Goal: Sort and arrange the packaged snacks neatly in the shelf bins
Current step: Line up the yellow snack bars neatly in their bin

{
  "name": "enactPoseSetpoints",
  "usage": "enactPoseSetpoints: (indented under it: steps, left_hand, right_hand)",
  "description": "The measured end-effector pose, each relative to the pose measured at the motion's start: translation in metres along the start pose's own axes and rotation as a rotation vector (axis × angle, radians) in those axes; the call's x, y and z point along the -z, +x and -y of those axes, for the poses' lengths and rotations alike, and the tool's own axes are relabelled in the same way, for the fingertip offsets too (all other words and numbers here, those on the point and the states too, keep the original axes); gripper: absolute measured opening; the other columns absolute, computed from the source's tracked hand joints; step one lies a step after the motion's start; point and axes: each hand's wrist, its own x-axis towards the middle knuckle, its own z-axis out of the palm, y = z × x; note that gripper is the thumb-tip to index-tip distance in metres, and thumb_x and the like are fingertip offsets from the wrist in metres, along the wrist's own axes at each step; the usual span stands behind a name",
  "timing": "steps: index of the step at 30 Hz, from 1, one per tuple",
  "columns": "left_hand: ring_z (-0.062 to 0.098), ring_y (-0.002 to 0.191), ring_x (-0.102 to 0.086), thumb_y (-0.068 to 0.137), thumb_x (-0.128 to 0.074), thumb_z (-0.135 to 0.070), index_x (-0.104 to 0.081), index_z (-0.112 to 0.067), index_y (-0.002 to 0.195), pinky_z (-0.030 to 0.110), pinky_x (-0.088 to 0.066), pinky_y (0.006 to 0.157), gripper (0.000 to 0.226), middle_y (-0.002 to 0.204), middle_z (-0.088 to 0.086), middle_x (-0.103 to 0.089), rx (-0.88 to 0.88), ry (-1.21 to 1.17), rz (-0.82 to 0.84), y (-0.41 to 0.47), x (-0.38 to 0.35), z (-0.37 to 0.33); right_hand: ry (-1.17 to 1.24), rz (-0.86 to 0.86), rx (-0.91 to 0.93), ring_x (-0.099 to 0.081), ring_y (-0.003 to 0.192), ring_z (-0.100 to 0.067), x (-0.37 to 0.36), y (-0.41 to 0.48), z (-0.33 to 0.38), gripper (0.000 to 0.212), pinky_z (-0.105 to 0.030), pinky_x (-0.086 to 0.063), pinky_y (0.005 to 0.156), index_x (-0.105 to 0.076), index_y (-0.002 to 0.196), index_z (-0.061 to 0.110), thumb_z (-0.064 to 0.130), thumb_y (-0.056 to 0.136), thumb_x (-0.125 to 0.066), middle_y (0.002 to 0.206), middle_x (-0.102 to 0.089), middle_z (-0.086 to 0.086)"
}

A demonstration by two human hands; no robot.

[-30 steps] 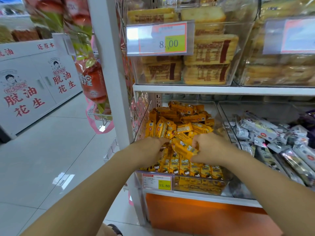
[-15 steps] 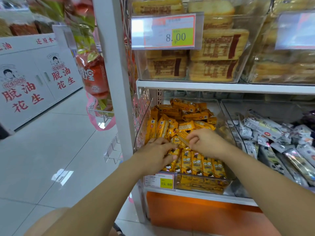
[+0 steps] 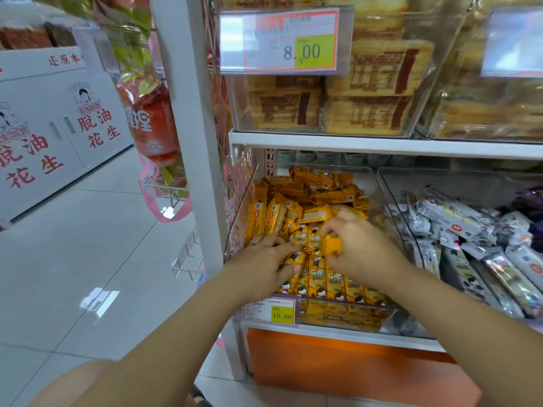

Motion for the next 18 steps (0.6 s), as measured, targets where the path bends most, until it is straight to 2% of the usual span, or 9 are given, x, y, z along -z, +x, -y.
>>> enactPoseSetpoints:
  steps: [3, 4, 6, 8, 10, 13, 15, 16, 18]
  left_hand:
    - [0.020, 0.135, -0.026, 0.097, -0.041, -0.046, -0.034, -0.034, 0.144, 0.039, -0.032, 0.109, 0.049, 0.145, -0.003, -0.035, 0.005, -0.012, 0.000, 0.001, -0.001, 0.000]
    - [0.021, 0.135, -0.026, 0.097, -0.042, -0.046, -0.035, -0.034, 0.144, 0.040, -0.032, 0.109, 0.049, 0.144, -0.003, -0.035, 0.006, -0.019, 0.000, 0.001, -0.001, 0.000]
    - [0.021, 0.135, -0.026, 0.097, -0.041, -0.045, -0.035, -0.033, 0.144, 0.040, -0.033, 0.109, 0.049, 0.144, -0.002, -0.035, 0.010, -0.022, 0.003, 0.000, -0.001, -0.001]
    - [0.020, 0.135, -0.026, 0.098, -0.041, -0.045, -0.035, -0.032, 0.144, 0.040, -0.033, 0.109, 0.048, 0.145, -0.002, -0.035, 0.016, -0.024, 0.007, 0.000, -0.001, -0.002]
    - [0.021, 0.135, -0.025, 0.098, -0.042, -0.044, -0.035, -0.033, 0.144, 0.040, -0.032, 0.109, 0.048, 0.145, -0.002, -0.035, 0.019, -0.033, 0.011, -0.001, 0.000, -0.002]
    - [0.020, 0.136, -0.025, 0.098, -0.042, -0.043, -0.035, -0.032, 0.144, 0.038, -0.030, 0.111, 0.048, 0.145, -0.001, -0.034, 0.028, -0.048, 0.021, 0.000, 0.000, -0.004]
    - [0.021, 0.137, -0.023, 0.098, -0.042, -0.043, -0.035, -0.032, 0.144, 0.037, -0.027, 0.112, 0.048, 0.146, -0.001, -0.033, 0.038, -0.072, 0.022, -0.001, 0.000, -0.004]
    - [0.021, 0.138, -0.022, 0.098, -0.041, -0.043, -0.034, -0.033, 0.145, 0.037, -0.025, 0.113, 0.049, 0.147, -0.001, -0.032, 0.044, -0.099, 0.016, -0.001, 0.000, -0.004]
    - [0.022, 0.142, -0.015, 0.097, -0.040, -0.046, -0.029, -0.036, 0.146, 0.039, -0.019, 0.115, 0.051, 0.152, -0.001, -0.025, 0.046, -0.154, 0.009, -0.004, 0.001, -0.006]
  right_hand:
    - [0.173, 0.311, 0.094, -0.046, 0.103, -0.003, 0.002, -0.020, 0.000, 0.042, -0.024, -0.044, 0.091, -0.058, 0.117, 0.028, 0.040, 0.079, -0.071, 0.113, -0.044, 0.012]
    - [0.259, 0.360, 0.083, -0.047, 0.106, -0.001, 0.004, -0.022, -0.001, 0.042, -0.025, -0.045, 0.093, -0.059, 0.118, 0.028, 0.039, 0.080, -0.071, 0.116, -0.046, 0.012]
    - [0.381, 0.336, 0.032, -0.050, 0.109, 0.001, 0.009, -0.020, -0.002, 0.041, -0.025, -0.048, 0.093, -0.056, 0.123, 0.029, 0.031, 0.084, -0.068, 0.122, -0.048, 0.013]
    - [0.380, 0.266, -0.044, -0.052, 0.106, -0.001, 0.012, -0.016, -0.003, 0.048, -0.020, -0.050, 0.084, -0.047, 0.132, 0.032, 0.024, 0.088, -0.064, 0.130, -0.046, 0.010]
    - [0.323, 0.251, -0.116, -0.053, 0.094, -0.004, 0.010, -0.011, -0.005, 0.059, -0.015, -0.046, 0.073, -0.036, 0.141, 0.031, 0.020, 0.089, -0.062, 0.134, -0.044, 0.002]
    - [0.328, 0.355, -0.168, -0.059, 0.086, -0.008, 0.003, -0.004, -0.004, 0.072, -0.020, -0.049, 0.075, -0.025, 0.148, 0.025, 0.023, 0.088, -0.065, 0.138, -0.046, -0.004]
    - [0.407, 0.408, -0.173, -0.063, 0.084, -0.009, -0.004, 0.001, -0.002, 0.071, -0.021, -0.051, 0.074, -0.028, 0.147, 0.022, 0.022, 0.087, -0.066, 0.138, -0.048, -0.004]
    - [0.440, 0.414, -0.169, -0.064, 0.086, -0.009, -0.007, 0.003, 0.000, 0.069, -0.018, -0.051, 0.073, -0.030, 0.146, 0.022, 0.020, 0.087, -0.067, 0.138, -0.049, -0.004]
    - [0.467, 0.409, -0.147, -0.061, 0.104, -0.014, -0.011, 0.007, 0.001, 0.072, -0.019, -0.048, 0.081, -0.031, 0.145, 0.022, 0.016, 0.085, -0.069, 0.141, -0.046, -0.003]
